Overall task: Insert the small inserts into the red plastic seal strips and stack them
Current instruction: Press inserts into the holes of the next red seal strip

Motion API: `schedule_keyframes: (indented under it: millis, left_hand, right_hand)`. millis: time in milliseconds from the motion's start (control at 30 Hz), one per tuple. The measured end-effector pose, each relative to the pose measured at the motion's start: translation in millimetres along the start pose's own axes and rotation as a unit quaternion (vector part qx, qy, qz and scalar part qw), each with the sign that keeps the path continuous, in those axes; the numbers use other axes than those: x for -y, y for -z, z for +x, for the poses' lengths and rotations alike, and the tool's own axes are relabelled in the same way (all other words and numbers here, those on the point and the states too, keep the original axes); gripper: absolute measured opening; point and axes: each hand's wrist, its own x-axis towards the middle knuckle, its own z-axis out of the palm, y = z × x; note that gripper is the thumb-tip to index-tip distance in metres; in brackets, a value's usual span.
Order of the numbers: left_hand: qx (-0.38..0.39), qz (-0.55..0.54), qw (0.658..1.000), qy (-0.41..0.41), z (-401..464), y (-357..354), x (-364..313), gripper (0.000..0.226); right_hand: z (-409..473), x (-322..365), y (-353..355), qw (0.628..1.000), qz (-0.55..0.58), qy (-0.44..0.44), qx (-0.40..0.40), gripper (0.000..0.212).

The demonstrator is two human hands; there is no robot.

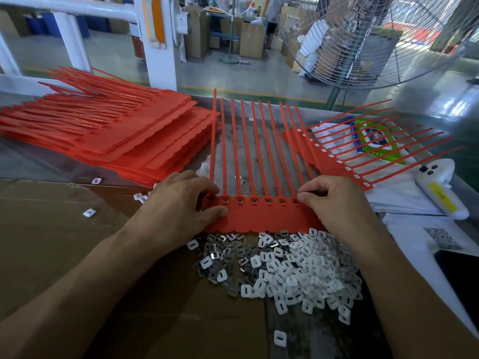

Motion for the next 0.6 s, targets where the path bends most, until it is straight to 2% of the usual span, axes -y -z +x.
schedule_keyframes:
  millis: [167,300,433,600]
  left_hand:
    - [0.003,0.003,1.000,0.002,-1,0,0,0.048]
    - [0.002,-0.001,1.000,0.002,0,0,-1,0.049]
    - [0.002,-0.004,1.000,0.005,0,0,-1,0.049]
    - [-0.001,-0.002,1.000,0.008,-1,0,-2,0.048]
  right_hand:
    - [-3,5,-2,1.000,-0.012,0.003,0.001,0.005]
    - [-11,16,0,0.998,0.025,0.051,0.005,0.008]
    - [-26,38,-6,0.982,0.008,0.158,0.106,0.006]
    - [-40,56,-19,0.949,-0.016,0.224,0.222,0.008]
